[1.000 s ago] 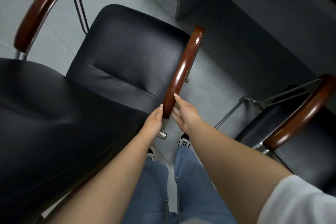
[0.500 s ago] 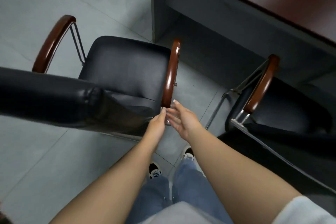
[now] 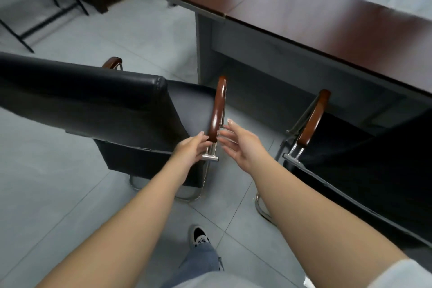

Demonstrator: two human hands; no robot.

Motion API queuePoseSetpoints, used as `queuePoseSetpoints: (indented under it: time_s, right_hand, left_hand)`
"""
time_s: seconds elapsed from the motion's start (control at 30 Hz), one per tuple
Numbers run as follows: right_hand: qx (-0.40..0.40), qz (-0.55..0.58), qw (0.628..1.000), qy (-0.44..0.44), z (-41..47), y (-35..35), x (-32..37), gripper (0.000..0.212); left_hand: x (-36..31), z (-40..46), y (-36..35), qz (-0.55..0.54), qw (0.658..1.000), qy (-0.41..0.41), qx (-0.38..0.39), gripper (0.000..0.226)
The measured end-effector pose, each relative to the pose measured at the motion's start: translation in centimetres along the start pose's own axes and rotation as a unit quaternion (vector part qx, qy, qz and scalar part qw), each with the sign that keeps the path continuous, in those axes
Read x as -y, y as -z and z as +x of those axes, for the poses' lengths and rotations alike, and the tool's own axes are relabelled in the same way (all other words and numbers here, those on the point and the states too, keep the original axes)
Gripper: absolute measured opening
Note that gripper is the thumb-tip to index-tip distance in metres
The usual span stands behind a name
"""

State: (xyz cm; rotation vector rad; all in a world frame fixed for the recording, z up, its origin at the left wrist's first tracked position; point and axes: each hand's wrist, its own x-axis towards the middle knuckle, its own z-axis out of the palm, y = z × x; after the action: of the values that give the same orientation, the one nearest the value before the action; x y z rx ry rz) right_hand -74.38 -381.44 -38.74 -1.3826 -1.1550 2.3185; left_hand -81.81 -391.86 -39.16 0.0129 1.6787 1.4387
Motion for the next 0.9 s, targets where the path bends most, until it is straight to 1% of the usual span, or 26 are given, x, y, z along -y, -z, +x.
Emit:
queuePoseSetpoints:
  time_s: [0.2, 0.3, 0.37, 0.43, 0.47, 0.53, 0.63, 0.77, 0.83, 0.9]
  right_hand:
    - [0.051, -0.041, 0.995, 0.074, -4.6, -0.9, 0.0, 0.037]
    - [0.080, -0.090, 0.985, 0.123, -6.9, -2.1, 0.4, 0.035]
    - [0.098, -0.127, 0.974, 0.162, -8.1, -3.2, 0.8, 0.027]
    - [0.104, -0.152, 0.962, 0.202, -8.7, -4.2, 1.3, 0.019]
    - [0.106, -0.167, 0.955, 0.223, -9.0, -5.0, 1.4, 0.020]
    - [0.108, -0.203, 0.940, 0.253, -9.3, -6.2, 1.6, 0.033]
    - [0.103, -0.212, 0.929, 0.286, -9.2, -8.1, 1.6, 0.047]
    - [0.068, -0.169, 0.934, 0.308, -8.7, -10.5, 1.9, 0.064]
    - [0.050, -0.181, 0.927, 0.323, -8.7, -11.4, 2.3, 0.059]
    - [0.040, -0.198, 0.926, 0.320, -8.7, -12.5, 2.2, 0.043]
  left_hand:
    - [-1.9, -6.4, 3.5, 0.035, 0.997, -0.069, -0.006, 0.027]
    - [-3.4, -8.9, 6.0, 0.045, 0.993, -0.109, -0.026, 0.022]
    - [-4.1, -10.3, 7.9, 0.048, 0.989, -0.134, -0.047, 0.022]
    - [-4.8, -11.1, 9.2, 0.070, 0.984, -0.153, -0.052, 0.023]
    - [-5.2, -11.6, 9.8, 0.087, 0.981, -0.165, -0.047, 0.022]
    - [-6.1, -12.2, 10.5, 0.121, 0.973, -0.194, -0.031, 0.019]
    - [-8.1, -12.9, 12.0, 0.176, 0.952, -0.248, -0.019, 0.016]
    - [-11.9, -13.5, 15.3, 0.229, 0.918, -0.323, -0.006, 0.015]
    - [-14.1, -13.2, 16.7, 0.279, 0.894, -0.351, -0.007, 0.023]
    - [-16.2, -12.4, 18.2, 0.353, 0.863, -0.362, 0.013, 0.031]
